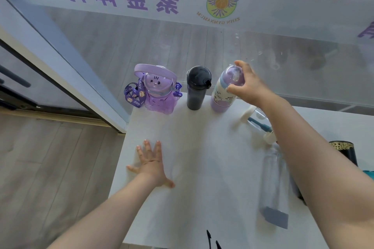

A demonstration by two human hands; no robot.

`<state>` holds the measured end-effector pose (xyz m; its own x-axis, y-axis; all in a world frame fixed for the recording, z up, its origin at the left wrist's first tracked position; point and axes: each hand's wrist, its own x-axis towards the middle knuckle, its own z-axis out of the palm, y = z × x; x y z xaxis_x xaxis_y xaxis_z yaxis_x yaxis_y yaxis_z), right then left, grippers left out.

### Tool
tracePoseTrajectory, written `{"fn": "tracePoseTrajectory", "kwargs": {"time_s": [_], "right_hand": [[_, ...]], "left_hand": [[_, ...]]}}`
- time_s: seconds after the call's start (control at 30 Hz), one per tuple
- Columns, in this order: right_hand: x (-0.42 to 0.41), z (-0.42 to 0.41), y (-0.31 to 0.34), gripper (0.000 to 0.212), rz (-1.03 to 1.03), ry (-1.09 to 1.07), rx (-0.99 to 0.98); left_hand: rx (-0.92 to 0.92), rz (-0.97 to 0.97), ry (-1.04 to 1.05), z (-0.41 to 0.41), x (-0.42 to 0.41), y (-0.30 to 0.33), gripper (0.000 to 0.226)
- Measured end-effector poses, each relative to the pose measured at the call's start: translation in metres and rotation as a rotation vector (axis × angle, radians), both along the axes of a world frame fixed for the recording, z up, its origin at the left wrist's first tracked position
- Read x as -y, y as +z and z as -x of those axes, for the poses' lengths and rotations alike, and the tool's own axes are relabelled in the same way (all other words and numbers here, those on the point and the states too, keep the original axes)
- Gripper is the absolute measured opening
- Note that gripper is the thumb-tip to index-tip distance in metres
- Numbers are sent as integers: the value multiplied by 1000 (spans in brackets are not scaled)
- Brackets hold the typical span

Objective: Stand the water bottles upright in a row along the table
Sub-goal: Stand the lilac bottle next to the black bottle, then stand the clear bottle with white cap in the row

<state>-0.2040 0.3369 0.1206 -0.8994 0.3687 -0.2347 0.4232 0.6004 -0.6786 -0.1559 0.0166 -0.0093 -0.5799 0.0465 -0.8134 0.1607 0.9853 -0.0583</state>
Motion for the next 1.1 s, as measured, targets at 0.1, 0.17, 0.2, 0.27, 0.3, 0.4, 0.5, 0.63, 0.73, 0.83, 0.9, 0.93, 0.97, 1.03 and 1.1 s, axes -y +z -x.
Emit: {"fn": "tracePoseTrajectory", "kwargs": {"time_s": [0.1, 0.17, 0.2, 0.27, 0.3, 0.4, 0.5, 0.63, 0.73, 0.83, 0.9, 0.93, 0.97, 1.03, 1.1], "right_hand": [[-1, -15, -1, 88, 17, 2, 2], [-4, -33, -4, 87, 32, -51, -28], [-5, -45, -6, 84, 34, -76, -40], [-12, -72, -14, 75, 14, -113, -44], [-17, -87, -19, 71, -11, -128, -33], [-33, -131, -34, 65, -98, -159, 14], [-50, -169, -48, 63, -185, -158, 99], [-67, -202, -66, 74, -229, -110, 207], [-70, -214, -76, 79, -209, -54, 205], [-70, -216, -84, 86, -199, -50, 161], [-71, -214, -86, 90, -204, -59, 112], [-73, -212, -86, 91, -209, -62, 97], [-74, -210, -86, 92, -224, -59, 91], [-75, -206, -90, 95, -283, -27, 104], [-74, -202, -99, 100, -347, 21, 119]], "left_hand": [[-18, -5, -3, -1, 1, -1, 159], [-27, -9, -4, -1, 2, -1, 157], [-31, -11, -5, -2, 3, -1, 156], [-50, -33, -3, -4, 4, -1, 151], [-69, -54, 6, -5, 5, -1, 147], [-170, -137, 76, -7, 6, -4, 125], [-281, -186, 97, -14, -5, -5, 106], [-322, -257, -62, -40, -43, -8, 94], [-339, -272, -150, -68, -78, -13, 90], [-290, -244, -196, -95, -107, -17, 93], [-254, -192, -198, -105, -117, -18, 108], [-239, -168, -195, -106, -119, -18, 115], [-223, -149, -195, -106, -120, -18, 122], [-187, -122, -193, -104, -121, -16, 129], [-149, -108, -179, -100, -124, -13, 133]]}}
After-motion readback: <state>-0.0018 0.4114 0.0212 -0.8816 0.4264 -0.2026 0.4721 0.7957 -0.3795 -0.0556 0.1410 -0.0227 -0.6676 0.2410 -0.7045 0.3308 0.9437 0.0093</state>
